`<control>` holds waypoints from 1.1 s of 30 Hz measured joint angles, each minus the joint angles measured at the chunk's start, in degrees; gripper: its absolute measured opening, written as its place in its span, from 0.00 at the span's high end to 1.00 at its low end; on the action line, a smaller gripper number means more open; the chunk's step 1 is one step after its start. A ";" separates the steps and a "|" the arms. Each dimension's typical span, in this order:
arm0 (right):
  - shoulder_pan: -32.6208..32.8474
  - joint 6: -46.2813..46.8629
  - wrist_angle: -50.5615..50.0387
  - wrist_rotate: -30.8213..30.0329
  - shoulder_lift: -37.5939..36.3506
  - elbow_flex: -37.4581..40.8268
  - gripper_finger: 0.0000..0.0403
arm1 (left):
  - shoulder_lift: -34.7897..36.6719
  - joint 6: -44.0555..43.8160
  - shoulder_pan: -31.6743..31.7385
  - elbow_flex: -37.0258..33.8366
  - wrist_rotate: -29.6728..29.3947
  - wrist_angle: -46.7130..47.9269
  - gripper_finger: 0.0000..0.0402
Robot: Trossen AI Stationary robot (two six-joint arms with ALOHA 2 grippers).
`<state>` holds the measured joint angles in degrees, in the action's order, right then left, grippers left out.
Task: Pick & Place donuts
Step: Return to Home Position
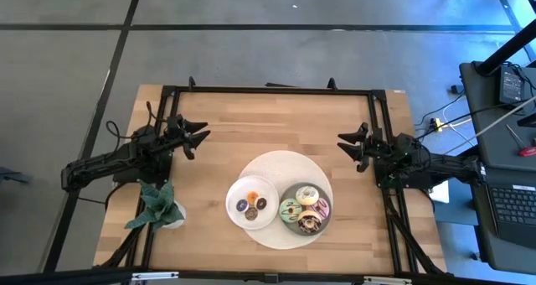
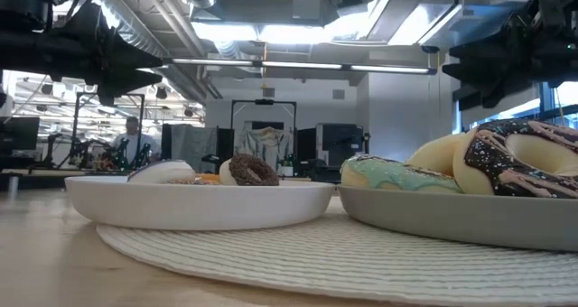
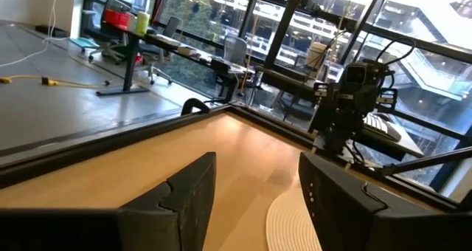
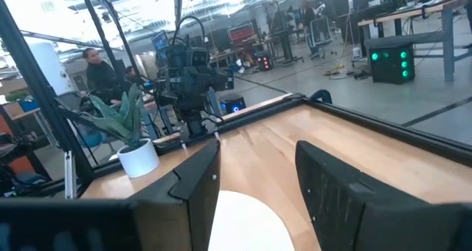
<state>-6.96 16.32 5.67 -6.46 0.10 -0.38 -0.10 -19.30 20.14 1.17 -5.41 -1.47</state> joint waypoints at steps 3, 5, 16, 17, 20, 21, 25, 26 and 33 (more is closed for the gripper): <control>0.00 -0.11 0.10 0.01 -0.01 0.00 0.56 | 0.00 -0.01 0.00 0.00 0.00 0.00 0.53; 0.00 -0.17 -0.26 0.00 -0.01 0.00 0.56 | 0.00 -0.01 0.00 0.00 0.00 0.00 0.53; 0.00 -0.06 -2.94 0.02 0.08 0.00 0.56 | -0.02 -0.01 0.00 0.01 0.07 0.00 0.52; 0.00 -0.04 -3.20 0.02 0.08 0.00 0.56 | -0.02 -0.01 0.00 0.02 0.07 0.00 0.53; 0.00 -0.14 -3.33 0.02 0.10 0.00 0.56 | -0.02 -0.01 0.00 0.02 0.08 0.00 0.53; 0.00 -0.08 -3.34 0.02 0.10 0.00 0.56 | -0.02 -0.01 0.00 0.02 0.09 0.00 0.53; 0.00 -0.17 -3.32 0.02 0.10 0.00 0.56 | -0.02 -0.01 0.00 0.02 0.11 0.00 0.52; 0.00 -0.11 -3.32 0.02 0.10 0.00 0.56 | -0.02 -0.01 0.00 0.02 0.11 0.00 0.52; 0.00 -0.05 -3.32 0.03 0.10 0.00 0.56 | -0.02 -0.01 0.00 0.02 0.11 0.00 0.53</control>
<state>-6.96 16.26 2.35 -6.43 0.21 -0.38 -0.12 -19.31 20.14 1.19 -5.30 -1.48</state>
